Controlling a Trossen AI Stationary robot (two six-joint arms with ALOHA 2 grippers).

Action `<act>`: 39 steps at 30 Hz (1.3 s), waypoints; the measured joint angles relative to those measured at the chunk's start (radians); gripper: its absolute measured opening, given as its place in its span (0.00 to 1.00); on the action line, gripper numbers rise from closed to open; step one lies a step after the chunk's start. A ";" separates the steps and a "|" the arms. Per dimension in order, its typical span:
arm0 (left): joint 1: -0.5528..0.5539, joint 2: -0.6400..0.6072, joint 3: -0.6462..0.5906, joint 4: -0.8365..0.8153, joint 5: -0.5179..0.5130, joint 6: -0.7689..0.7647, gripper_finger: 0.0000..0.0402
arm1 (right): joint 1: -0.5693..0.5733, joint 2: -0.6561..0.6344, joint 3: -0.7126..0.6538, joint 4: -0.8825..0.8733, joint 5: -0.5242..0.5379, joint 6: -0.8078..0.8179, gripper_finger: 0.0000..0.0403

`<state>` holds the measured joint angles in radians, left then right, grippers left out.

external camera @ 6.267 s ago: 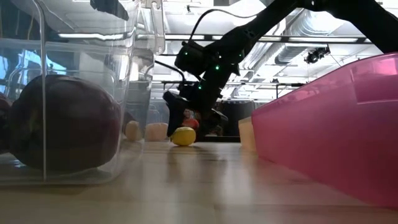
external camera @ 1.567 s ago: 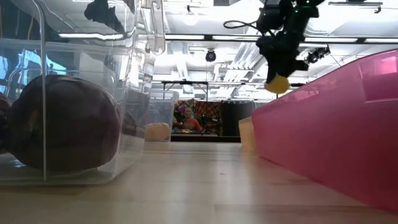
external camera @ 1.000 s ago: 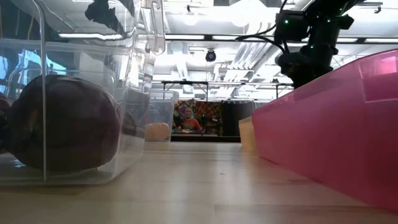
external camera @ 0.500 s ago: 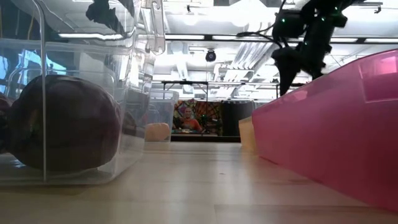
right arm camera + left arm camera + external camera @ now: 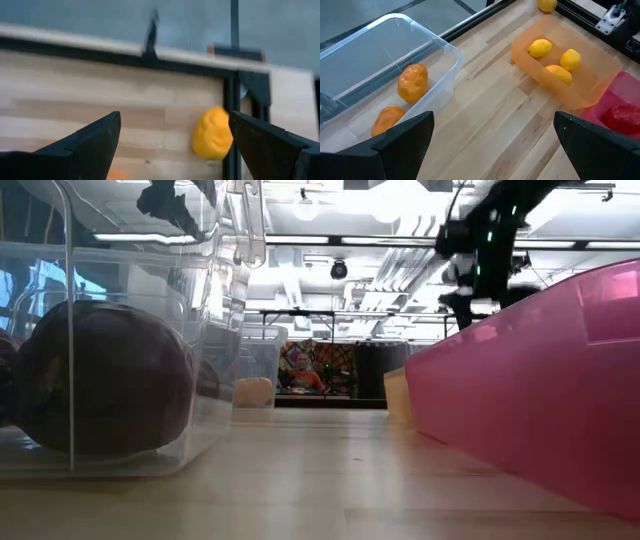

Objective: Sort produce into baskets
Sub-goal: Put the yellow lemon into the orange bin

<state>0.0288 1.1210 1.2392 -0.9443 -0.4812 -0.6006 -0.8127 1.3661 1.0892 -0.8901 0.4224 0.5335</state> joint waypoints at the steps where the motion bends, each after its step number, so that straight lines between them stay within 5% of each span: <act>1: 0.000 0.000 0.000 0.000 0.000 0.000 0.99 | -0.027 0.024 -0.015 0.012 -0.024 0.000 0.89; 8: 0.000 0.000 0.000 0.000 -0.001 0.001 0.99 | -0.119 0.138 -0.058 0.008 -0.104 0.034 0.89; 16: 0.013 0.000 0.000 0.000 -0.017 0.002 0.99 | -0.130 0.154 -0.058 0.008 0.078 0.182 0.89; 39: 0.013 0.000 0.000 -0.001 -0.016 0.018 0.99 | -0.151 0.397 -0.056 0.008 0.015 0.292 0.89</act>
<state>0.0418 1.1210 1.2392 -0.9452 -0.4973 -0.5823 -0.9634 1.7628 1.0328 -0.8819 0.4372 0.8257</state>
